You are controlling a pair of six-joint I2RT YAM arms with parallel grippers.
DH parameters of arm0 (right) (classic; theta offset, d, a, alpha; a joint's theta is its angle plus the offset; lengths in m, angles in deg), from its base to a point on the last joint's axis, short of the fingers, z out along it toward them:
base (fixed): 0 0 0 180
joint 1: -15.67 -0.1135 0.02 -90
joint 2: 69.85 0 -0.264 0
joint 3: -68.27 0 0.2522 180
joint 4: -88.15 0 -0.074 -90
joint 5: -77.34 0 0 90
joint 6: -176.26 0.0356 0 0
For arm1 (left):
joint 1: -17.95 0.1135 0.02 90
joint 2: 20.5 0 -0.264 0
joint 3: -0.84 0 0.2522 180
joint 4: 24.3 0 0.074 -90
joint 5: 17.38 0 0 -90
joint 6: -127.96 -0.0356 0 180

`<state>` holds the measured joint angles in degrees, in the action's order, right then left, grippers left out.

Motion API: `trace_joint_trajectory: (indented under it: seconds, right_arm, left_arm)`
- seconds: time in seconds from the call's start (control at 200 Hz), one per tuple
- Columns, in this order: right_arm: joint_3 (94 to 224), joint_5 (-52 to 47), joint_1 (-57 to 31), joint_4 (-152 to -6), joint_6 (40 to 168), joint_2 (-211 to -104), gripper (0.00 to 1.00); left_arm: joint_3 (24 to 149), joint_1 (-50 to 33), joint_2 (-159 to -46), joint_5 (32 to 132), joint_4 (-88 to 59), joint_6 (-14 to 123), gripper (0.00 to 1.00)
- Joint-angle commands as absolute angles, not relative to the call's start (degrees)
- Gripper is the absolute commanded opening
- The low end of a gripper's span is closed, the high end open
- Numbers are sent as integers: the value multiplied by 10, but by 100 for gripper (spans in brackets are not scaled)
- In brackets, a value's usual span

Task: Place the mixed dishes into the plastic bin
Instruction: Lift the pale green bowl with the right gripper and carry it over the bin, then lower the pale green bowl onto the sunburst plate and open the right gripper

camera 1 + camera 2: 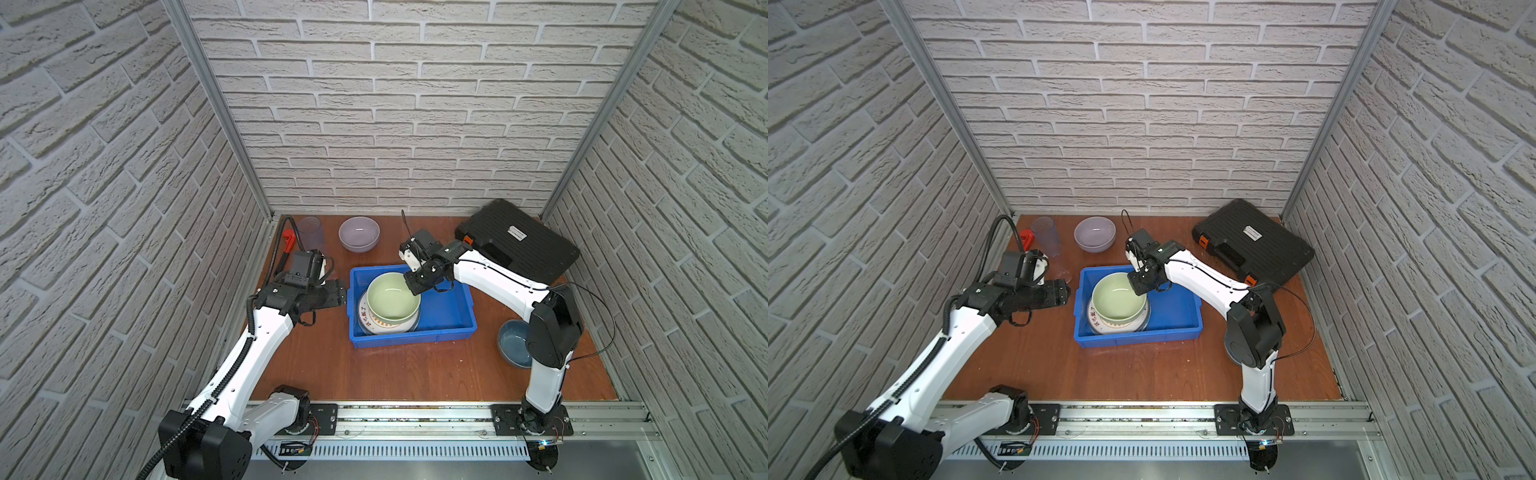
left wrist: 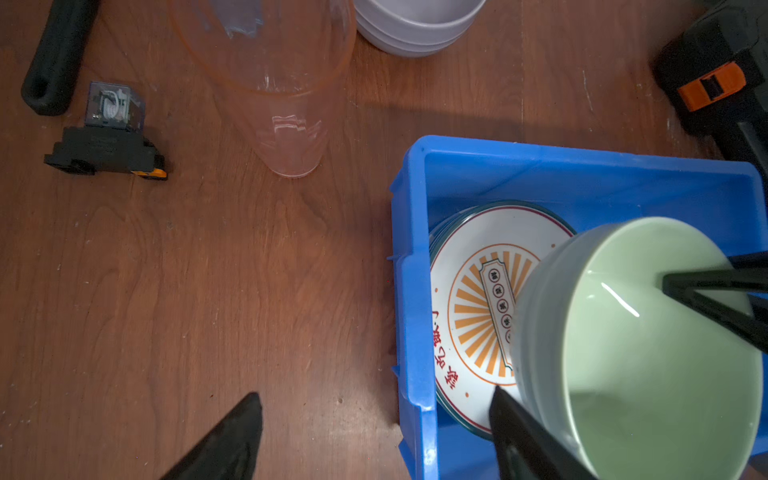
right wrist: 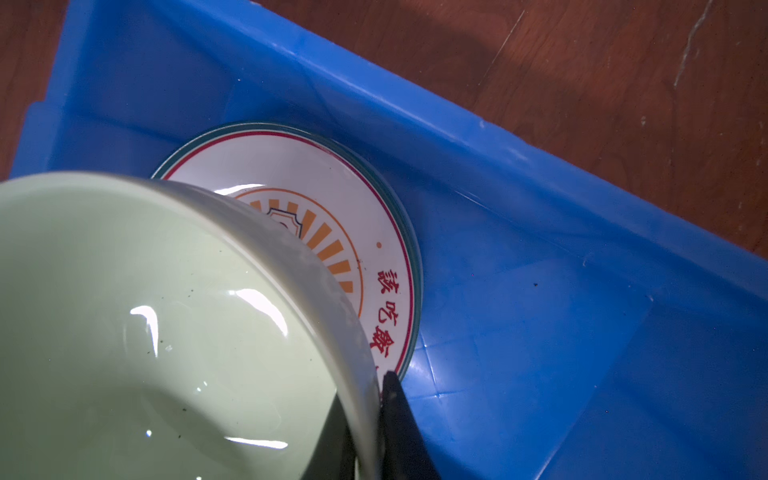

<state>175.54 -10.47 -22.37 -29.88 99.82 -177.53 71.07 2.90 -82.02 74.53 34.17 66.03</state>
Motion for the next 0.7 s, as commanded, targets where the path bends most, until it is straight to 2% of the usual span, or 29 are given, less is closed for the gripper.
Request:
trace_joint_trajectory:
  seconds: [0.0,0.695]
  right_arm:
    - [1771,-95,-234,-366,1028,-1750,6]
    - [1762,-126,-241,-382,1066,-1791,6]
  left_arm:
    - [701,33,-814,749,319,656,85]
    - [692,36,-806,748,321,655,85]
